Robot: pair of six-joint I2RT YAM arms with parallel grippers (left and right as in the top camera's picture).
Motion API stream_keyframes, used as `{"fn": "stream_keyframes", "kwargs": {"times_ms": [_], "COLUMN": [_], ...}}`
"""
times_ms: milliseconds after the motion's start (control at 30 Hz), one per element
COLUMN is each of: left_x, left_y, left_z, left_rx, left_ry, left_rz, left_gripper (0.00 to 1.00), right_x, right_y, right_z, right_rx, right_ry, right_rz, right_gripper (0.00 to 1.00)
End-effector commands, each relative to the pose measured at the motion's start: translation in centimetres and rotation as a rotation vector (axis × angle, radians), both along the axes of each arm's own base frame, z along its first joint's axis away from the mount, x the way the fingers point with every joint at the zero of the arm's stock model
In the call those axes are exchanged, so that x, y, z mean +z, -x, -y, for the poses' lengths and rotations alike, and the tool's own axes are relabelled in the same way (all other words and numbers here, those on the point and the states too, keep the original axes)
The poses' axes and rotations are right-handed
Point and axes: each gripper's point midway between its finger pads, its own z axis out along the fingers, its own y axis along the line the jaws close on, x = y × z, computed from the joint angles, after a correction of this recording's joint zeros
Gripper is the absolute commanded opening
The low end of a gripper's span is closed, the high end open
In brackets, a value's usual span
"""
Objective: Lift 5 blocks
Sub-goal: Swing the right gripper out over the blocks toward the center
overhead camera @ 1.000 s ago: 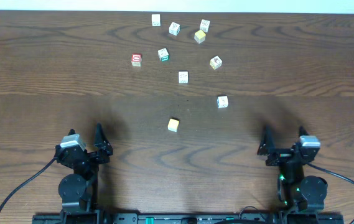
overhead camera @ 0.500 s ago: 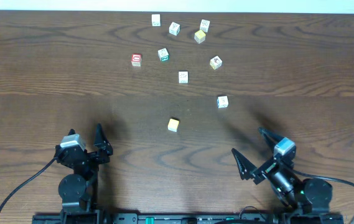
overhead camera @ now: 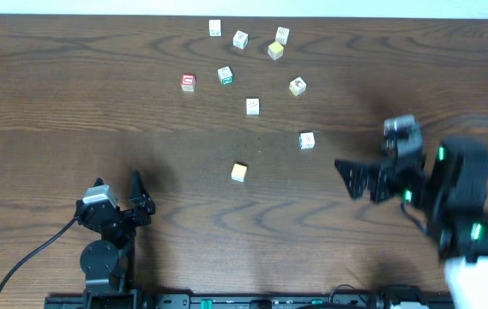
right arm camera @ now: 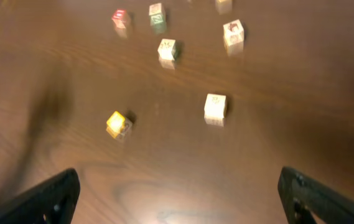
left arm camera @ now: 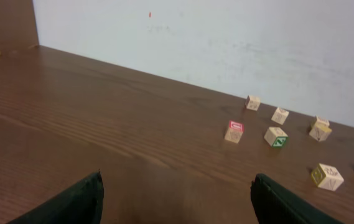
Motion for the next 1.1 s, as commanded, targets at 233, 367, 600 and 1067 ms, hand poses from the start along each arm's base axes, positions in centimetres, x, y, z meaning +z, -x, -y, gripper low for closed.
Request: {"fn": "stream_keyframes", "kwargs": {"times_ms": [233, 367, 600, 1067], "left_x": [-1.7, -1.7, -1.7, -1.7], "left_y": [0.1, 0.1, 0.1, 0.1], "left_z": [-0.3, -0.3, -0.3, -0.3], "left_rx": [0.017, 0.017, 0.017, 0.017], "left_ry": [0.006, 0.006, 0.006, 0.006], "left_rz": [-0.053, -0.053, -0.053, -0.053], "left_gripper": [0.76, 0.76, 0.76, 0.76], "right_x": [1.1, -0.2, -3.6, 7.4], "right_y": [-4.9, -5.2, -4.8, -12.4], "right_z": [-1.2, -1.7, 3.5, -1.3], "right_rx": [0.063, 0.095, -0.171, -0.200], "right_ry": [-0.073, -0.096, 0.196, 0.379], "right_rz": [-0.255, -0.299, -0.413, 0.278], "right_gripper": [0.99, 0.99, 0.99, 0.99]}}
